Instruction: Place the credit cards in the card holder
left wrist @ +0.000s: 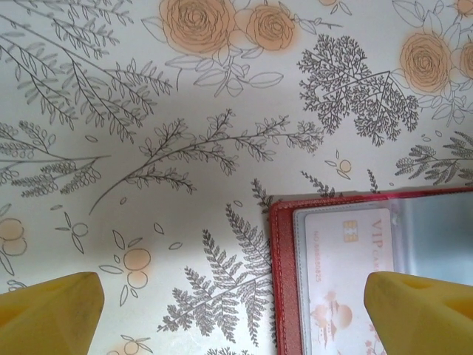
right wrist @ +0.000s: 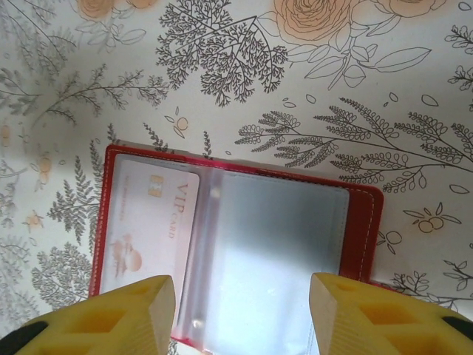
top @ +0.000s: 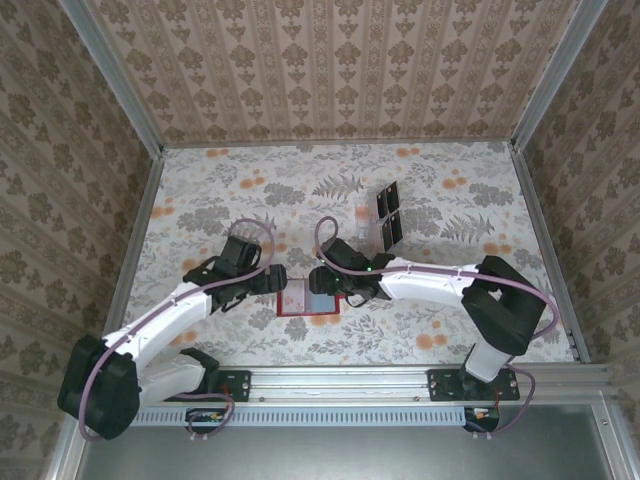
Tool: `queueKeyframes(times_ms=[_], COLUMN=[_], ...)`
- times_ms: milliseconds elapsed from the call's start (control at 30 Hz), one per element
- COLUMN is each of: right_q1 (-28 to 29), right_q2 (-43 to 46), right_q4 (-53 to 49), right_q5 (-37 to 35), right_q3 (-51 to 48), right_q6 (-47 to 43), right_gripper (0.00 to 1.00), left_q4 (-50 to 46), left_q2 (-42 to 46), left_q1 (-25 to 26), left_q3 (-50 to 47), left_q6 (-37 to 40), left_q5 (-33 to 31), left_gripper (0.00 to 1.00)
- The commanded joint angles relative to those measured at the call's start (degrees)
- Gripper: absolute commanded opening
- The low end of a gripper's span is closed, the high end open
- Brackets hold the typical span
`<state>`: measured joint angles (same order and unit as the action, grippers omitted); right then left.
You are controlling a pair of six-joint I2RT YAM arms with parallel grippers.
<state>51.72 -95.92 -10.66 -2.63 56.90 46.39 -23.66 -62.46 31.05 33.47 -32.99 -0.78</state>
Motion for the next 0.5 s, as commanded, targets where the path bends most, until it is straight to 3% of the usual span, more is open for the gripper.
queueKeyframes(times_ms=[0,467], right_q1=[-0.06,-0.08], right_q2=[-1.88,-6.43], right_q4=[-3.38,-4.11], right_q5=[-1.45,-1.10], right_q3=[2.46,5.05], right_q6=[-2.61,-2.97], right_gripper=[0.52,0.52], left_q4=[-0.97,2.08], left_q2=[0.63,-0.48], left_q1=[0.32,1.74], left_q3=[-1.76,-3.24], left_q6=[-2.06,-3.62], left_q5=[1.83,2.19], left_gripper=[1.00,1.00])
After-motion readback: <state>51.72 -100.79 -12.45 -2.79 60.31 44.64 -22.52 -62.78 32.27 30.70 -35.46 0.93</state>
